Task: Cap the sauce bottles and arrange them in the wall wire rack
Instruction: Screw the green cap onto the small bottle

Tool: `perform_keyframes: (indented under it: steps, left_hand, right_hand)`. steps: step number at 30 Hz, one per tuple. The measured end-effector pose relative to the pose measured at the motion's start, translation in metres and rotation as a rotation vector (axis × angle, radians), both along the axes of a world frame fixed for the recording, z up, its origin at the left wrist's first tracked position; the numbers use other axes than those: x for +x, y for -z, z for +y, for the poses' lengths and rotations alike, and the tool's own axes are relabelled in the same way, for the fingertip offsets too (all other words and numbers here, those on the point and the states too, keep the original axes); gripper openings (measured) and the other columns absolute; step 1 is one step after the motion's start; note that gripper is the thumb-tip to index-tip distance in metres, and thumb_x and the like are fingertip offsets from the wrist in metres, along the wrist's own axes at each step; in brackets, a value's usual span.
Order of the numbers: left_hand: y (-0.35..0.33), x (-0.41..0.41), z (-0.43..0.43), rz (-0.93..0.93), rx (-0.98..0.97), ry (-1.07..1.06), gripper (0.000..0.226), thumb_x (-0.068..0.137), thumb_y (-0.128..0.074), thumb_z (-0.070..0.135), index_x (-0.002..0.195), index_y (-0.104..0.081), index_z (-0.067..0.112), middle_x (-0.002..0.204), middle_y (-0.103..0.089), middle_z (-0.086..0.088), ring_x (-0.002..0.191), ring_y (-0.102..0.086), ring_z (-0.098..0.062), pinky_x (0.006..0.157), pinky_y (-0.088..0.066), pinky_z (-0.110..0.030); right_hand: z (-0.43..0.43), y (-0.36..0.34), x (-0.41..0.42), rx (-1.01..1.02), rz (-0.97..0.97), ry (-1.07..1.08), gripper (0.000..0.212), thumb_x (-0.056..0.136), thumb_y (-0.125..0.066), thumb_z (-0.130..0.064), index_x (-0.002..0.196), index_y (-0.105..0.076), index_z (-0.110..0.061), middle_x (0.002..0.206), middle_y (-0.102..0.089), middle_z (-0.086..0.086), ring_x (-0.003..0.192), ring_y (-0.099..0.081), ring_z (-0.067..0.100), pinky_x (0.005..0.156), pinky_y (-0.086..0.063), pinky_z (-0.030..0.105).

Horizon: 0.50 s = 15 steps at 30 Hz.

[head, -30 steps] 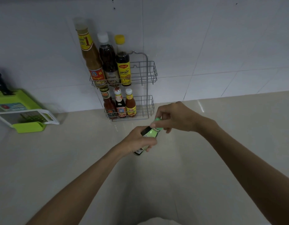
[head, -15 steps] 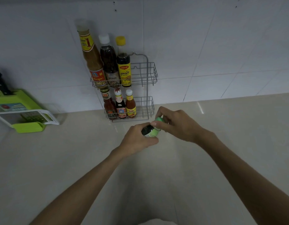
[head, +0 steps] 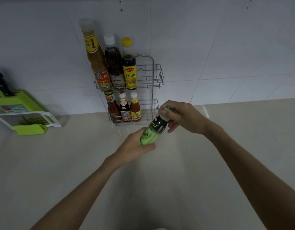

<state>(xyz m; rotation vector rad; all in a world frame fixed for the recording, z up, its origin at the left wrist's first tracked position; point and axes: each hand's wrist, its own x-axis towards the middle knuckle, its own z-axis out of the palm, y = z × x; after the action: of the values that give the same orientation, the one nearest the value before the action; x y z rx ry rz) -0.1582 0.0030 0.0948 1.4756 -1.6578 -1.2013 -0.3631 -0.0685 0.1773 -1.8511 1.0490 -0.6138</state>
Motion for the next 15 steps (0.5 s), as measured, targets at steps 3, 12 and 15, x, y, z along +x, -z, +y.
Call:
perform_keyframes:
  steps: [3,12,15]
  left_hand:
    - [0.013,-0.003,-0.006,-0.060,-0.105,-0.177,0.043,0.071,-0.077,0.040,0.107,-0.057,0.030,0.090,-0.068,0.013,0.083,-0.064,0.001,0.068,-0.050,-0.010]
    - [0.051,0.011,-0.059,-0.233,-0.053,-0.199,0.101,0.078,-0.075,0.014,0.151,-0.005,0.013,0.156,-0.013,-0.009,0.142,-0.014,-0.024,0.109,-0.015,-0.025]
    - [0.052,0.026,-0.093,-0.143,0.012,-0.284,0.100,0.082,-0.070,0.008,0.153,0.000,0.012,0.160,-0.007,-0.007,0.147,-0.009,-0.023,0.111,-0.011,-0.024]
  right_hand:
    - [0.003,0.016,0.011,0.046,-0.090,0.108,0.025,0.092,-0.062,-0.034,0.108,-0.054,-0.016,0.103,-0.065,0.008,0.080,-0.072,0.017,0.064,-0.063,0.034]
    - [-0.028,0.076,0.050,-0.169,-0.120,0.433,0.034,0.076,-0.080,-0.015,0.098,-0.054,-0.018,0.091,-0.064,-0.002,0.081,-0.063,0.012,0.066,-0.053,0.014]
    - [-0.066,0.088,0.067,-0.215,-0.095,0.433,0.034,0.076,-0.075,-0.005,0.101,-0.054,-0.016,0.098,-0.062,0.001,0.084,-0.057,0.015,0.067,-0.050,0.021]
